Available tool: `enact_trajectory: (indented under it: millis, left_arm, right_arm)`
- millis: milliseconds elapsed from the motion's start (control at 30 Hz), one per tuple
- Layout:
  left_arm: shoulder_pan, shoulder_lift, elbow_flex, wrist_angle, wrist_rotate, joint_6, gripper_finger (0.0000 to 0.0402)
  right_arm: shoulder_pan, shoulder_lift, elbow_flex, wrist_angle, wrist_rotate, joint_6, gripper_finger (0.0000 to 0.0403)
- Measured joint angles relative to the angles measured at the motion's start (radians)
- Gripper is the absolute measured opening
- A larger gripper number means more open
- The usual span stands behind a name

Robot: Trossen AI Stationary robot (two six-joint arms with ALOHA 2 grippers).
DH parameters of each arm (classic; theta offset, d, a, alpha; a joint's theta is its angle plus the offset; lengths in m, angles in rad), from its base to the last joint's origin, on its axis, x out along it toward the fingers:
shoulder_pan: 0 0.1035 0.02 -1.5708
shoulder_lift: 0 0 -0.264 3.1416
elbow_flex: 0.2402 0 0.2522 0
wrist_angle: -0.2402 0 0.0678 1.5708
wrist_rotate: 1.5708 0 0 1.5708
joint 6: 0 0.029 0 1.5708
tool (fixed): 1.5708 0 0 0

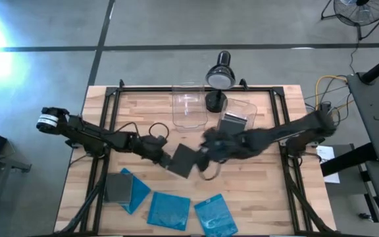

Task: Pick & place jewel cases by type
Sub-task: Put the black CD case into the right transparent bin

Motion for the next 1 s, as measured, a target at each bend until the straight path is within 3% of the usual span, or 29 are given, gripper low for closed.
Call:
enact_trajectory:
  millis: [100, 300, 400, 500, 767, 900, 1000]
  left_arm:
    - [0.028, 0.001, 0.118, 0.019, -0.003, 0.030, 0.0000]
    - [0.146, 0.097, 0.385, -0.098, -0.027, 0.131, 0.0000]
    - [0.244, 0.213, 0.512, -0.115, -0.014, 0.161, 0.0000]
    - [0.305, 0.369, 0.650, -0.134, 0.073, 0.177, 0.0000]
    - [0.328, 0.720, 1.071, -0.355, 0.127, 0.313, 0.0000]
    - [0.334, 0.825, 1.231, -0.505, 0.069, 0.345, 0.0003]
    - [0.342, 0.870, 1.295, -0.532, 0.142, 0.350, 0.0027]
  right_arm:
    - [0.020, -0.112, -0.005, -0.116, 0.130, 0.075, 0.0224]
    - [0.019, -0.221, -0.021, -0.207, 0.196, 0.097, 0.0224]
    - [0.020, -0.235, -0.022, -0.213, 0.216, 0.078, 0.0224]
    - [0.019, -0.238, -0.022, -0.214, 0.217, 0.060, 0.0224]
    - [0.043, -0.260, -0.023, -0.272, 0.214, 0.077, 0.0224]
    - [0.072, -0.278, -0.023, -0.317, 0.217, 0.108, 0.0224]
    - [0.093, -0.281, -0.023, -0.337, 0.236, 0.123, 0.0224]
